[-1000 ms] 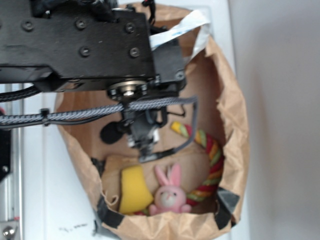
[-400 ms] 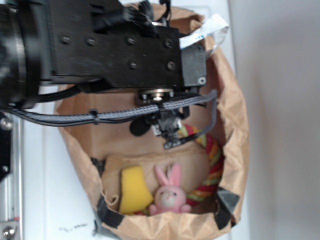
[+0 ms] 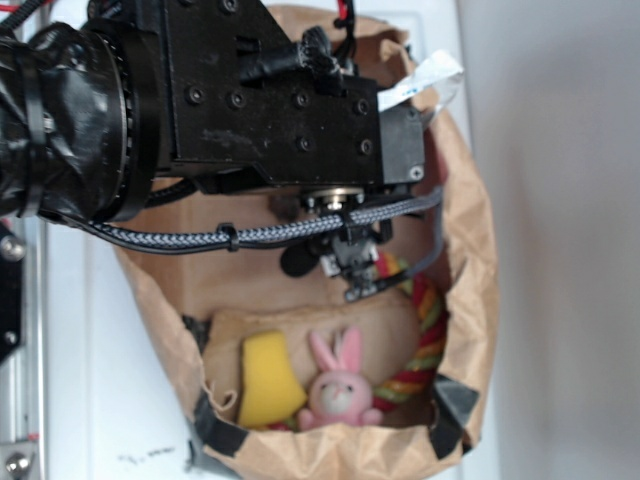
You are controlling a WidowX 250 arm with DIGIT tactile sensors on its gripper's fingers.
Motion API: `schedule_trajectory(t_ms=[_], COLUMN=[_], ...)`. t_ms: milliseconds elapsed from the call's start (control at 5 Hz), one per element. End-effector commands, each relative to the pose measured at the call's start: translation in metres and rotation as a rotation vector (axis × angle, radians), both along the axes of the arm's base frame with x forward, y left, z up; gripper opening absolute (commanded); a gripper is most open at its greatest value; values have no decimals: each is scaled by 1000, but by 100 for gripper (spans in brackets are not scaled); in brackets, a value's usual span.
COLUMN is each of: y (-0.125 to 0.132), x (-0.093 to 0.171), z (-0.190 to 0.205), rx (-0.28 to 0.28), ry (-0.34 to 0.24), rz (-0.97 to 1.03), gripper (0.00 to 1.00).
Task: Grab the rock.
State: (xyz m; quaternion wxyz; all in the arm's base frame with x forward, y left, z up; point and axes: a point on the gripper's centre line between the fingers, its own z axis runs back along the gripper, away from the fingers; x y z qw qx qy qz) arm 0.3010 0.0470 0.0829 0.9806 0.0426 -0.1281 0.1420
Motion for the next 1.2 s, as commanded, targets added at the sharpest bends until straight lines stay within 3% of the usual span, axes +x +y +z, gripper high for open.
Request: schedule_trajectory(t_ms=[0,400,600,800,1000], y=[-16,-12,-5,-8,-8], x=[5,2,-6,-5,-2], z=[-15,-37,-48,-49,-48], rx=[-3,95,112,128,136], ry=[13,56,91,90,78], rz=[-32,-90,-98,-107,-96], gripper=[100,100,100,100,0])
